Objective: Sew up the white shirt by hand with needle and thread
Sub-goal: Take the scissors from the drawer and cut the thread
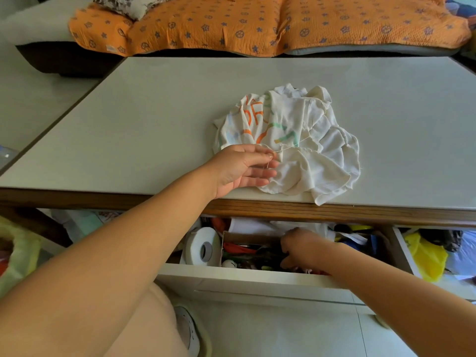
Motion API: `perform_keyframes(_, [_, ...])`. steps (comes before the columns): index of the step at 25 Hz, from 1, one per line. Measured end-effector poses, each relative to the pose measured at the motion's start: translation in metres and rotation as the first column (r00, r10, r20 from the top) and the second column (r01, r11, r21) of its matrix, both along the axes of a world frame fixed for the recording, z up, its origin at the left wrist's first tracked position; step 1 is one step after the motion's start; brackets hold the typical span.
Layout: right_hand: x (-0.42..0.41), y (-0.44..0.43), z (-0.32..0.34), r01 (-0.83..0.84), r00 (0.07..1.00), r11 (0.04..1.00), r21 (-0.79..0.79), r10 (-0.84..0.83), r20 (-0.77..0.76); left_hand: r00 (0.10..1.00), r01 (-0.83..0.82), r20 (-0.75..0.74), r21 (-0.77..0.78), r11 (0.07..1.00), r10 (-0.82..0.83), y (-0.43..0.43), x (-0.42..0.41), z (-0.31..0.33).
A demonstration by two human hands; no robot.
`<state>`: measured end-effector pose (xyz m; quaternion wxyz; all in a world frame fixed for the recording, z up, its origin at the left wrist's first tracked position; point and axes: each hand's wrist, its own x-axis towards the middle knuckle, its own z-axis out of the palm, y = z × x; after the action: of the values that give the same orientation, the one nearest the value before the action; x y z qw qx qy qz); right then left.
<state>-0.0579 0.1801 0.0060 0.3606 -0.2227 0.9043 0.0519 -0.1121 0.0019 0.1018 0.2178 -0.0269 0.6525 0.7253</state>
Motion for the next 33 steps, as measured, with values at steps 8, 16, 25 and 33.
perform_keyframes(8, [0.007,-0.047,-0.004,-0.118,0.971,0.954,-0.277,0.170,0.169,1.000,0.006,0.013,-0.031,1.000,-0.005,-0.003,0.001,-0.001])
perform_keyframes(16, [-0.001,-0.045,-0.031,-0.148,0.941,0.950,-0.273,0.221,0.257,1.000,0.015,0.008,-0.042,0.999,-0.014,-0.006,-0.003,-0.004])
perform_keyframes(25, [0.000,-0.057,-0.046,-0.100,0.933,0.936,-0.337,0.206,0.294,1.000,0.021,0.017,-0.071,0.997,-0.020,0.001,-0.014,-0.005])
perform_keyframes(33, [0.007,-0.050,0.005,0.161,0.956,0.879,-0.450,-0.025,0.292,0.999,0.017,0.029,-0.060,0.998,-0.015,-0.002,-0.012,-0.006])
